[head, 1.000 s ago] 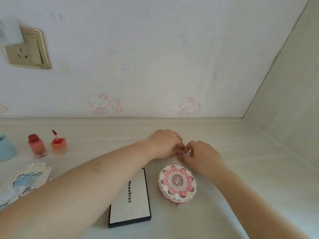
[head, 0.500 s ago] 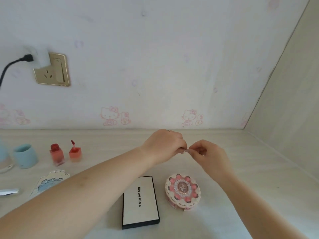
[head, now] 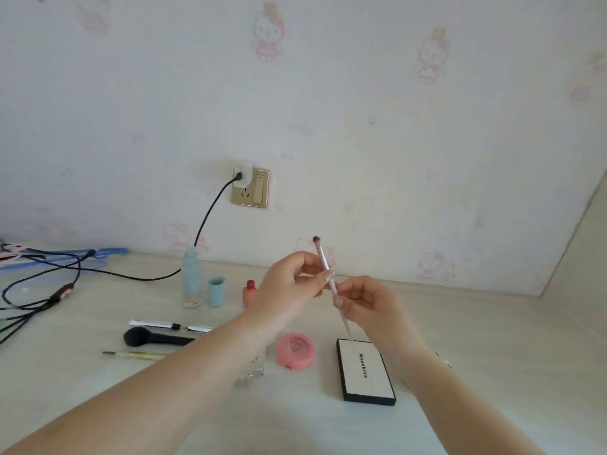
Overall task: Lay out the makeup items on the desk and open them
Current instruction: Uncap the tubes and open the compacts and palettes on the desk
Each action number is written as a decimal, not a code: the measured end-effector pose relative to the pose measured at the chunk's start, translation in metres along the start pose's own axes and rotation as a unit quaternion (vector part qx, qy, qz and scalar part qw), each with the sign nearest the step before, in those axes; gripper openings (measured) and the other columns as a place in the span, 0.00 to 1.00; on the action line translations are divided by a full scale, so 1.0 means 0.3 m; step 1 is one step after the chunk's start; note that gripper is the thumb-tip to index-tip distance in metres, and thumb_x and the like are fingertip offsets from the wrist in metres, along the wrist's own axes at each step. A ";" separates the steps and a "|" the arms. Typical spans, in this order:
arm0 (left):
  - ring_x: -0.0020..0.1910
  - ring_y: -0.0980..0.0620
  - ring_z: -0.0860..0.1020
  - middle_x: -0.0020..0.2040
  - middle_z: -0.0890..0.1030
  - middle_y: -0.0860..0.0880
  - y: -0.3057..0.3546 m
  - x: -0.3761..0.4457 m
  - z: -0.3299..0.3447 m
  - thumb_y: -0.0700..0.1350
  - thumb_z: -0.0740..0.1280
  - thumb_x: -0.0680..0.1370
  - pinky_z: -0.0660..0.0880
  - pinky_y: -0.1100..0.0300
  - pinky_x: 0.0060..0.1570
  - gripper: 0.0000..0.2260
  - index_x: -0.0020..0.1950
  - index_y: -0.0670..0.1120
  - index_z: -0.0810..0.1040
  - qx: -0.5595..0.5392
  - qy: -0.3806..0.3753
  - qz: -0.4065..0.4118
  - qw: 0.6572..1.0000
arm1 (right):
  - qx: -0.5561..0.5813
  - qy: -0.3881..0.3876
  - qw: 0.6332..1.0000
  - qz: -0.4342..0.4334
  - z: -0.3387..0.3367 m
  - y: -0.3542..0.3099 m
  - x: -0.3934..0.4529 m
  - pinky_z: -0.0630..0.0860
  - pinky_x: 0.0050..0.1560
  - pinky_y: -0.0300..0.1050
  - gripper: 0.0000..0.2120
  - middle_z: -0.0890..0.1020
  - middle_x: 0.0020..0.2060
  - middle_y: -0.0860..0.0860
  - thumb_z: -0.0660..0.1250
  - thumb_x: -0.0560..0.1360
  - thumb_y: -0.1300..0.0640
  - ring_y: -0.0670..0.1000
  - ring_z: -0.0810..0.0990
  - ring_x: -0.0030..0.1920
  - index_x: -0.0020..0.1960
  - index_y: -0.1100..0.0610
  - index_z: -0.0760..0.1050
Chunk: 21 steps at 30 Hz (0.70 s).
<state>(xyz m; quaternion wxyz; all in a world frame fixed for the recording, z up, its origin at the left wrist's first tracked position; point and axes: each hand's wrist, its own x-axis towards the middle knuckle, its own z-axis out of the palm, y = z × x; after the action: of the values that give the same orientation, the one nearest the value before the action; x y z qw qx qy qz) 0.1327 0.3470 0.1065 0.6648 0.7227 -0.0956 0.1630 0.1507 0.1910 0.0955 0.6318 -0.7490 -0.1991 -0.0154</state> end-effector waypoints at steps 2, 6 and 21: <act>0.49 0.45 0.83 0.48 0.83 0.42 0.015 -0.062 -0.098 0.41 0.69 0.75 0.80 0.54 0.52 0.03 0.47 0.43 0.78 -0.025 0.022 -0.020 0.999 | -0.014 -0.024 1.000 0.000 0.091 -0.031 -0.017 0.76 0.45 0.40 0.08 0.83 0.35 0.43 0.70 0.72 0.65 0.44 0.80 0.39 0.42 0.52 0.78; 0.48 0.49 0.83 0.45 0.83 0.45 0.033 -0.170 -0.278 0.40 0.68 0.75 0.79 0.56 0.53 0.02 0.47 0.43 0.77 -0.035 0.019 -0.058 0.998 | -0.045 -0.072 0.996 0.005 0.247 -0.057 -0.047 0.72 0.32 0.40 0.10 0.83 0.35 0.47 0.70 0.72 0.63 0.46 0.75 0.29 0.39 0.48 0.80; 0.37 0.63 0.78 0.37 0.82 0.54 -0.119 -0.462 -0.840 0.42 0.74 0.71 0.72 0.69 0.41 0.06 0.39 0.53 0.81 0.369 0.008 -0.087 0.925 | -0.266 -0.254 0.928 -0.061 0.660 0.039 -0.132 0.72 0.44 0.29 0.15 0.79 0.39 0.43 0.68 0.73 0.63 0.40 0.77 0.40 0.51 0.44 0.76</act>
<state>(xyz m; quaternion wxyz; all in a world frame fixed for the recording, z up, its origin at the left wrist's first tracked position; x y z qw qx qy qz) -0.0106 0.5895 0.0389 0.3632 0.9211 0.0398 0.1342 0.0728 0.3670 0.0339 0.3350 -0.8550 -0.3869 0.0842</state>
